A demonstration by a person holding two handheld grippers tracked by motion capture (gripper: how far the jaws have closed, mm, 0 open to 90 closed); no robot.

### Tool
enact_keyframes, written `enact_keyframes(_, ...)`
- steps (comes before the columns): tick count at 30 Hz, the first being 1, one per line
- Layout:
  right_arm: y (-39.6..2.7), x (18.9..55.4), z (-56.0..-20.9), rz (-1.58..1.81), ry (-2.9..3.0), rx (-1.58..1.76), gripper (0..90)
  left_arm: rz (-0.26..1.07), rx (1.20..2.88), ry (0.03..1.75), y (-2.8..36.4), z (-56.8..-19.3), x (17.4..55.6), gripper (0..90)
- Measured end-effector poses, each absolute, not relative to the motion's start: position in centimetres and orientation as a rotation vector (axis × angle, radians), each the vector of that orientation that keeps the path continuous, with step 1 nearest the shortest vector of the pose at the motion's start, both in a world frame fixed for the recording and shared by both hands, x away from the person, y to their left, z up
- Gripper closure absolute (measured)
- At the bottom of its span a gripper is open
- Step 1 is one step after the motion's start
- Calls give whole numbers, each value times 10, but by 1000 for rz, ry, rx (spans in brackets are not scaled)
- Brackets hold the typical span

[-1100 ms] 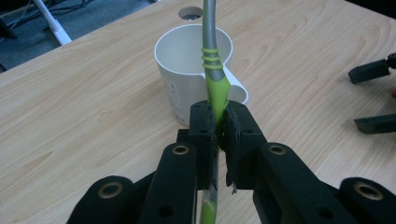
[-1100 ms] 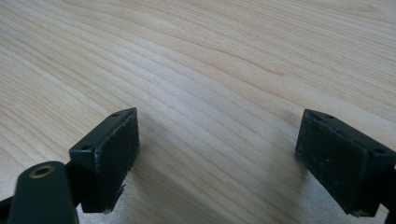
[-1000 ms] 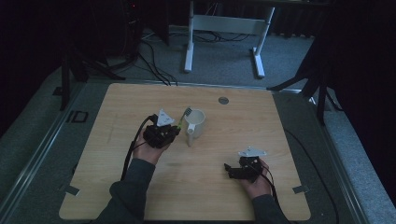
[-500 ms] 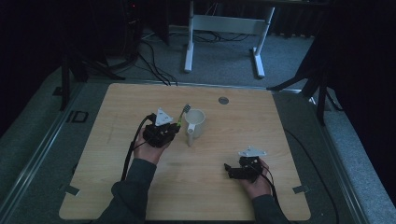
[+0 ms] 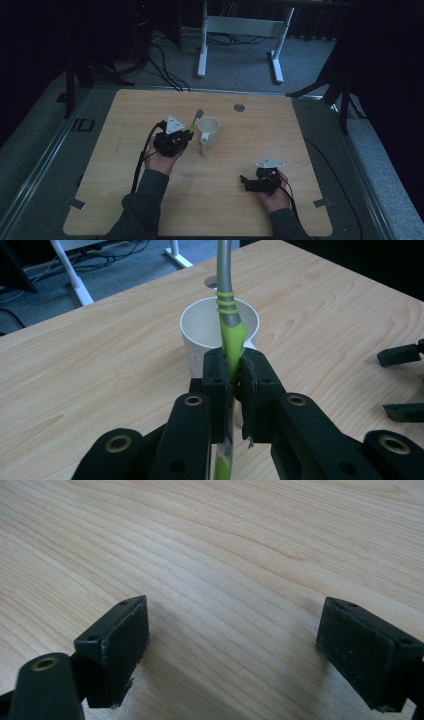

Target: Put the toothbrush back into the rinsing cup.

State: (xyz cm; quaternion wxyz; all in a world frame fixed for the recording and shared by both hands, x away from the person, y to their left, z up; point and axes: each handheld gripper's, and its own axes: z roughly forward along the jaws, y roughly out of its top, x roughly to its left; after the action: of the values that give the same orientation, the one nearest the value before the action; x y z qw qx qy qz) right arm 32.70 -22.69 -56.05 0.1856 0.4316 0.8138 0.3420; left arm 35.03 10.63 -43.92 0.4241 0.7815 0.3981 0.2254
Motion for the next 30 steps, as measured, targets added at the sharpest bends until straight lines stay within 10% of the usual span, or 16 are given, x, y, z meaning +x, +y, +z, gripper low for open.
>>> enact_keyframes(30,-227,327,-561,964,2293,1216,132,581,1881,1018,101,-440,352,823)
